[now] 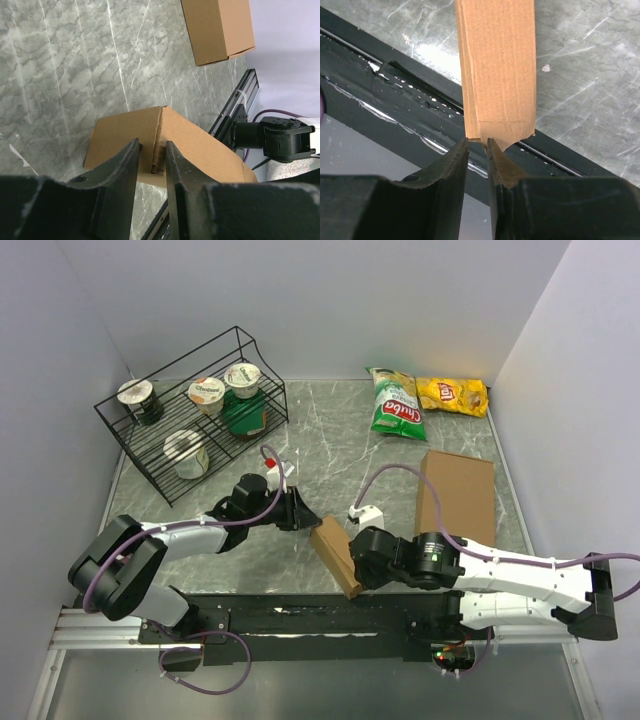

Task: Fold the paper box
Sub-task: Close the paper box at the center of the board.

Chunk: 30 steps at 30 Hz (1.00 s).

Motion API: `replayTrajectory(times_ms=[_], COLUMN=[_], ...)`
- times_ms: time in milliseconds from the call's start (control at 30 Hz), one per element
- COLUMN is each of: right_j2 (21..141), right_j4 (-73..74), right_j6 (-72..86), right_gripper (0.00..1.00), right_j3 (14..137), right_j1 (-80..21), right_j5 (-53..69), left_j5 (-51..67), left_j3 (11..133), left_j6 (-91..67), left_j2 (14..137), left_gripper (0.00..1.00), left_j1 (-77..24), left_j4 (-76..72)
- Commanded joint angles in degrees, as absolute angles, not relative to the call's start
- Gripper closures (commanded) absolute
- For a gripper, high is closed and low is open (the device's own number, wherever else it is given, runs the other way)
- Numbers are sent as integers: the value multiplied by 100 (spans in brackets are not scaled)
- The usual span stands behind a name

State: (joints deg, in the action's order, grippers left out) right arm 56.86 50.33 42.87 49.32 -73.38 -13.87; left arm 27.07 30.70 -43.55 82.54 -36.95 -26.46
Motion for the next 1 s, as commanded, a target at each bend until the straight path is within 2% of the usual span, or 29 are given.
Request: replayTrajectory(times_ms=[0,267,533,800,900,967], right_j2=[5687,5494,5800,5810,5608,5538], right_j4=[5229,5247,4896,4799,4738,4615], right_j6=[4543,5079,5221,5195,4844,4354], right_gripper=[72,75,76,77,72,61], right_j3=[4703,4158,3718,3647,3875,4086], right_j1=[-7488,-7488,-7488,-7497,-7497,-7506], right_j5=[-1213,-1020,-545,-430,-615,-642], left_j5=[2329,2329,2320,2312,2320,2329], left_j3=[2900,2883,2856,2804,2804,2821], left_j6=[-3964,-3964,-3964,-3973,-3964,-3885], left_j2=[8569,8552,8517,8464,8464,8481], left_gripper=[68,67,68,68,68,68], left_j1=[-3709,-3709,-3709,-3709,-3709,-3709], left_j4=[-1494,-1477,-1477,-1503,-1512,-1520])
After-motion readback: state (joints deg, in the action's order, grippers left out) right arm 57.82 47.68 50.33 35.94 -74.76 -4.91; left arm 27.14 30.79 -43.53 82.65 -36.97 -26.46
